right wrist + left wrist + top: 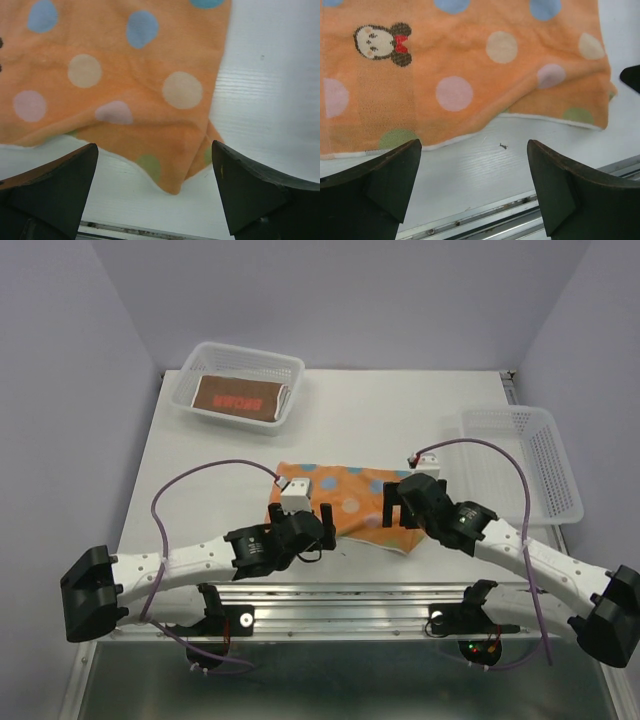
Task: Fold and stack the towels
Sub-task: Flatten out the crumpled towel
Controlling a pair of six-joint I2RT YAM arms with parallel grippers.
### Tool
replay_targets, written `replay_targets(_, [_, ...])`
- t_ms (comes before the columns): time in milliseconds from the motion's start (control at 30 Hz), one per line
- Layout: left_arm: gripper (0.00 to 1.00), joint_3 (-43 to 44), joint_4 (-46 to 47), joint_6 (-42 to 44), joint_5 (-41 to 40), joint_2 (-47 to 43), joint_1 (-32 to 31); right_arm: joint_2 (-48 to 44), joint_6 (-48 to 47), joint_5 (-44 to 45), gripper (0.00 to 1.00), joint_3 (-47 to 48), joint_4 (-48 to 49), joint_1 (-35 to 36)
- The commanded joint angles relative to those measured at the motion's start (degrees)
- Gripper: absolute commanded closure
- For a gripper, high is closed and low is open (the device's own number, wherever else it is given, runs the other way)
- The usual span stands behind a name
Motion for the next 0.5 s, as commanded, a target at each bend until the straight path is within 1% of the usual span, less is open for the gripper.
replay_targets(0, [0.01,4.8,-2.2,-5.0,-7.6,-0.4,0.5,2.9,-2.3,-8.8,0.00,2.5,8.4,0.0])
replay_targets(100, [0.01,5.2,-2.8,-5.4,-8.3,0.5,3.7,7.5,-1.1,-9.2,0.00,2.9,9.4,0.0])
replay_targets(133, [0.01,5.2,-3.0,-5.7,-7.6,1.0,6.9,8.7,0.5,-9.2,0.00,3.1,9.8,0.0])
replay_targets(200, [0.01,4.4,-3.0,-6.3,-5.7,1.2,10.9,10.5,0.4,-13.5,0.00,2.5,13.8,0.0])
replay_targets(233, [0.01,4.0,-1.8,-6.0,-3.5,1.2,15.3,12.5,-0.2,-17.8,0.00,2.0,17.4,0.1])
replay_targets(267, [0.01,3.5,-0.8,-5.3,-2.3,1.1,17.1,13.5,-0.3,-19.6,0.00,1.8,18.7,0.0])
replay_targets(300, [0.01,2.1,0.6,-4.7,-1.0,0.9,18.7,14.8,-0.3,-20.5,0.00,1.6,19.5,0.1])
replay_targets(333, [0.01,1.4,4.0,-2.8,0.4,0.6,20.2,17.0,0.6,-20.5,0.00,1.7,19.7,0.1])
replay_targets(367, [0.01,0.6,6.2,-1.5,3.6,0.5,21.9,18.1,1.1,-19.2,0.00,1.8,19.6,0.0])
replay_targets(467, [0.01,-1.6,14.0,0.8,9.1,2.1,23.3,21.3,2.9,-16.9,0.00,3.0,17.9,0.1])
